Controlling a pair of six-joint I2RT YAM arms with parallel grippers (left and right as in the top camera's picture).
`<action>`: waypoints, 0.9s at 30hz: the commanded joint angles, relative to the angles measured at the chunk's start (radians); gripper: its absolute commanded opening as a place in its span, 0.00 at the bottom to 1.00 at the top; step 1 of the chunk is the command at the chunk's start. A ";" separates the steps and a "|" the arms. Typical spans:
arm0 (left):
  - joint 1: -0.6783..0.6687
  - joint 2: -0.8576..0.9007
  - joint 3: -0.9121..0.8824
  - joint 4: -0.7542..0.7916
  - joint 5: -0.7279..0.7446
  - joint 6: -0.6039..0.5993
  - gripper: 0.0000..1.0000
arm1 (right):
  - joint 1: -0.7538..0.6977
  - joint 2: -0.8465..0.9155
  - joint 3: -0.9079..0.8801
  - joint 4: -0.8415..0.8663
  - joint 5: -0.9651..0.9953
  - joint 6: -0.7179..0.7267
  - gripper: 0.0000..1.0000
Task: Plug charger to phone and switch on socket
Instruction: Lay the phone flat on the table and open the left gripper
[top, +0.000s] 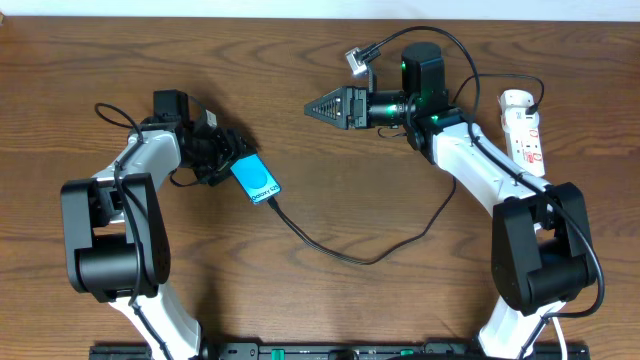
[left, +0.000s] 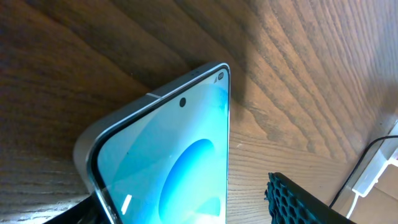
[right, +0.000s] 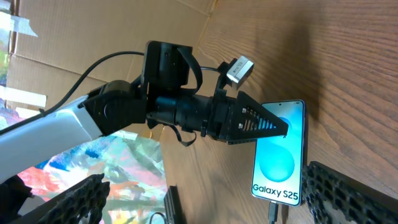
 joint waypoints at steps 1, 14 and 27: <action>0.004 0.040 -0.032 -0.031 -0.125 -0.005 0.68 | -0.009 -0.003 0.013 -0.001 -0.011 -0.026 0.99; 0.004 0.040 -0.032 -0.065 -0.126 -0.005 0.68 | -0.009 -0.003 0.013 -0.001 -0.011 -0.026 0.99; 0.004 0.040 -0.032 -0.098 -0.171 -0.013 0.68 | -0.009 -0.003 0.013 0.000 -0.010 -0.026 0.99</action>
